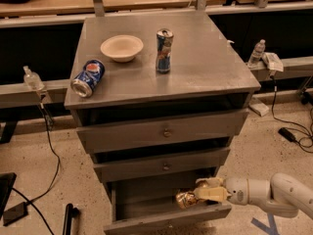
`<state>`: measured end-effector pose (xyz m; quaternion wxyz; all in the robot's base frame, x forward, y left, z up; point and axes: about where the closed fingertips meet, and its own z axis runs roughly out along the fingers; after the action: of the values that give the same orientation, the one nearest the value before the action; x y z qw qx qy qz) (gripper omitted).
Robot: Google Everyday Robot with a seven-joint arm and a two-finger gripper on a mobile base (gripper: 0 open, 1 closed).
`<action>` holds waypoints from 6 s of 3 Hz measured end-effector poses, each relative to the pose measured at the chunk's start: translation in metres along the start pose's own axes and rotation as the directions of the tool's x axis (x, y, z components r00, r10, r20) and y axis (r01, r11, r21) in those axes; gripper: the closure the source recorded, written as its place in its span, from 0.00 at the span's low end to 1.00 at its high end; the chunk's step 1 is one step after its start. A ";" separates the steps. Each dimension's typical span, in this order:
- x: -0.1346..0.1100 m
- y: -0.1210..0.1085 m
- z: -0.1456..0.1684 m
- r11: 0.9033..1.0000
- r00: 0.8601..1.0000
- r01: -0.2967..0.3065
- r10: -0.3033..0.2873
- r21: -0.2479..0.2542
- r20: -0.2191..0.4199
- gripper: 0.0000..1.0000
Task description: Place orange can into bottom drawer
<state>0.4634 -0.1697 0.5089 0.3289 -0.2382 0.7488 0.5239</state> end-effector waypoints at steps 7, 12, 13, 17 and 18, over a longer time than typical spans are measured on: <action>0.058 -0.220 0.002 0.956 0.961 -0.276 0.274 0.101 0.028 1.00; 0.139 -0.281 0.059 0.934 0.929 -0.332 0.348 0.129 -0.130 0.66; 0.140 -0.281 0.061 0.934 0.928 -0.334 0.349 0.126 -0.133 0.41; 0.136 -0.270 0.064 0.943 0.934 -0.324 0.332 0.080 -0.133 0.00; 0.128 -0.261 0.059 0.949 0.941 -0.313 0.316 0.046 -0.121 0.00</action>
Offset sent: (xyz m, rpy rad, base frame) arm 0.1149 -0.0315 -0.0720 0.0420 0.0761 -0.1042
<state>0.5749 -0.2040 0.2360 0.1959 -0.1442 0.8033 0.5436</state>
